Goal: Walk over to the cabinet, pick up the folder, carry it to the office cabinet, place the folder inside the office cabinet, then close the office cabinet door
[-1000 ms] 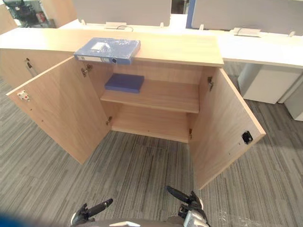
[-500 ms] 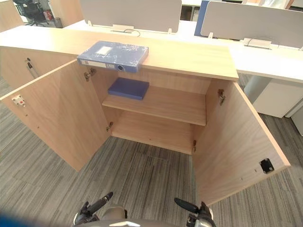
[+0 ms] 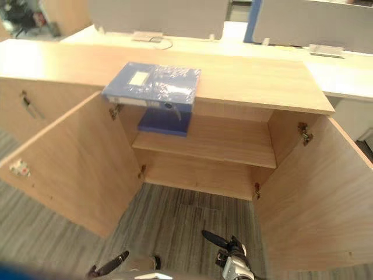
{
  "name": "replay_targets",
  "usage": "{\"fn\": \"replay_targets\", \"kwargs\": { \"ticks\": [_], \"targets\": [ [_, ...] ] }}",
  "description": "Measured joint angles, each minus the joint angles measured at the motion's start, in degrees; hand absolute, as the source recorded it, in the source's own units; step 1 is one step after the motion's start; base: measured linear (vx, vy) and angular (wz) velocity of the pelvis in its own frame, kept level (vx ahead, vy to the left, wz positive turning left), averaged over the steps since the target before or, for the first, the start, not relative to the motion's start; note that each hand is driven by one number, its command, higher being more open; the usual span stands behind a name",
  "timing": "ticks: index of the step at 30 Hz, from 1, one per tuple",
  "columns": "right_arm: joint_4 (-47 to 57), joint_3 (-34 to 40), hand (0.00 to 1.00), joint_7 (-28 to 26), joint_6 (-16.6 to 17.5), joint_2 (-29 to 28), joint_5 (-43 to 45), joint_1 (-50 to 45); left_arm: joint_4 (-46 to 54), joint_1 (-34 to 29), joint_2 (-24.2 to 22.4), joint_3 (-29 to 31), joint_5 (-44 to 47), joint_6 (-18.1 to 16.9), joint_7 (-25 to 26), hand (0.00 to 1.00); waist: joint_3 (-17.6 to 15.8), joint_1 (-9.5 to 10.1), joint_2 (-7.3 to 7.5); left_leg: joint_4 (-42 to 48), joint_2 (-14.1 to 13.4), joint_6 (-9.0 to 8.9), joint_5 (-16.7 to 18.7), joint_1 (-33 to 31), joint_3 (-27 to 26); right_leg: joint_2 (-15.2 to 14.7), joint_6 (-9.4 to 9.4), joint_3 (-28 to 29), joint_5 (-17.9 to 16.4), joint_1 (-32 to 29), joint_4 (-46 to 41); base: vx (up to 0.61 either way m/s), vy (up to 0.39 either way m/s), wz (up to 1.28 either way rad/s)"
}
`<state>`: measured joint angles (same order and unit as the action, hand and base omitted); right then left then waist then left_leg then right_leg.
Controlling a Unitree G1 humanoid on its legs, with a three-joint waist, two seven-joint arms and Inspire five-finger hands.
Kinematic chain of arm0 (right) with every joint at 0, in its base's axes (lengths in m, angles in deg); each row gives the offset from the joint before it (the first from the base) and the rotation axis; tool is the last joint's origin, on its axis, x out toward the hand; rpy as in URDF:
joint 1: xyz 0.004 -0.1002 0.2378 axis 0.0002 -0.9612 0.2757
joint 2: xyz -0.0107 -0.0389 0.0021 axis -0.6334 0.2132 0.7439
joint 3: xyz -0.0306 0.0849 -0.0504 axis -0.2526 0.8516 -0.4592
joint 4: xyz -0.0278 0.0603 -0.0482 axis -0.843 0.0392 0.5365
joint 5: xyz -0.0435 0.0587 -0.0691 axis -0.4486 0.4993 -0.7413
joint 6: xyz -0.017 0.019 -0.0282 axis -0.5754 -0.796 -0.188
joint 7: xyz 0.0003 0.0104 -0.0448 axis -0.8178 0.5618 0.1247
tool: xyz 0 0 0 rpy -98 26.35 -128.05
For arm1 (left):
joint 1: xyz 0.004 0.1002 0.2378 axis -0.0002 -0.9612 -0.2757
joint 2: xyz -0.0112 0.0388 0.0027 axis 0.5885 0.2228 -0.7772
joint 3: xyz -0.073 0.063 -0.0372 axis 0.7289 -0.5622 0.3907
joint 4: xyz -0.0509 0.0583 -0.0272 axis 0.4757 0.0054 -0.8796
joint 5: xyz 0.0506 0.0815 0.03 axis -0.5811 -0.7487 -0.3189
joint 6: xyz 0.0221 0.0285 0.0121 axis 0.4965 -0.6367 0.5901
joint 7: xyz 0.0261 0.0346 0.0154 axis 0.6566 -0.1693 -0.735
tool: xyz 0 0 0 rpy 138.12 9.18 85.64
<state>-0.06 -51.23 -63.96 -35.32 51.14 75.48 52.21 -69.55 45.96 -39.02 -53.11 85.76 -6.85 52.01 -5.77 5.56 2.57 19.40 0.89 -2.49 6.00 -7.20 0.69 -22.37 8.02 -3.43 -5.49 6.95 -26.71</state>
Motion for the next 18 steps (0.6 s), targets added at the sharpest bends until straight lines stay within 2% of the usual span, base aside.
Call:
{"fn": "replay_targets", "kwargs": {
  "ticks": [2, 4, 5, 8, 10, 13, 16, 18],
  "targets": [
    [-0.84, -0.77, 1.0, -0.73, -1.02, 1.19, -2.86, -1.18, 0.06, -0.68, 0.47, -2.66, -3.41, -0.1, -0.72, 1.0, 1.26, -0.34, -1.17, -3.91, 0.79, 1.21, -0.39, 3.4, -3.25, -2.73, -4.35, -2.85, 2.54, -2.1, -2.12, 0.0, 0.195, -0.7],
    [-1.93, -3.04, 1.0, -1.5, -0.81, 1.18, -5.17, -0.25, 0.03, -0.46, 0.99, -3.27, -4.84, -0.1, -1.0, 1.0, 1.37, -1.4, -1.62, -5.97, 0.11, 2.23, -1.2, 4.07, -4.29, -2.07, -5.27, -6.31, 0.89, -2.89, -1.58, -0.05, 0.089, -0.48],
    [-3.15, -5.04, 1.0, -2.17, -0.74, 1.13, -6.3, 0.66, -0.02, -0.06, 1.18, -3.38, -5.56, -0.09, -1.03, 1.0, 1.37, -2.04, -1.57, -7.32, -1.0, 2.44, -1.62, 4.58, -4.45, 1.01, -3.84, -7.55, -2.3, -3.71, -1.09, -0.08, 0.001, -0.34],
    [-4.34, -7.4, 1.0, -2.46, -0.58, 1.04, -6.33, 1.53, -0.31, 0.59, 1.62, -4.17, -5.65, -0.09, -1.8, 1.0, 1.2, -2.57, -1.29, -8.61, -2.9, 1.59, -2.09, 5.66, -3.74, 8.67, -3.5, -10.66, -8.26, -5.09, 2.39, -0.05, -0.1, -0.27],
    [-4.34, -7.51, 1.0, -2.31, -0.5, 1.01, -5.95, 1.56, -0.3, 0.85, 2.24, -4.23, -5.56, -0.13, -1.81, 1.0, 0.89, -2.64, 0.61, -8.59, -1.93, 0.44, -2.17, 5.77, -3.73, 9.22, -1.34, -10.54, -11.29, -3.72, 6.28, -0.01, -0.19, -0.16],
    [-4.11, -7.18, 1.0, -1.29, -0.54, 1.89, -3.55, 1.52, -0.39, 1.26, 1.57, -4.08, -5.19, -0.09, -1.73, 1.0, 0.09, -2.85, -0.07, -9.42, -2.57, -0.51, -3.12, 5.83, 0.39, 11.28, -2.47, -11.7, -11.79, -3.81, 5.85, 0.06, -0.216, 0.12],
    [-2.88, -6.15, 1.0, -0.8, -0.36, 1.94, -3.53, 0.21, 0.19, 1.93, 1.53, -1.96, -5.07, -0.09, -2.01, 1.0, -0.7, -2.96, 1.07, -9.77, -3.23, -1.46, -3.4, 5.87, 4.41, 12.52, -2.75, -15.97, -11.89, -0.37, 8.49, 0.09, -0.163, 0.62],
    [-2.7, -4.89, 1.0, -0.59, -0.06, 1.63, -3.53, -0.31, 0.58, 1.81, 1.2, 0.02, -4.54, -0.07, -1.99, 1.0, -0.97, -2.85, 1.3, -5.52, -3.59, -2.35, -1.2, 4.03, 6.22, 13.83, -2.78, -18.09, -11.87, 1.87, 9.84, 0.06, -0.063, 0.54]
  ]
}}
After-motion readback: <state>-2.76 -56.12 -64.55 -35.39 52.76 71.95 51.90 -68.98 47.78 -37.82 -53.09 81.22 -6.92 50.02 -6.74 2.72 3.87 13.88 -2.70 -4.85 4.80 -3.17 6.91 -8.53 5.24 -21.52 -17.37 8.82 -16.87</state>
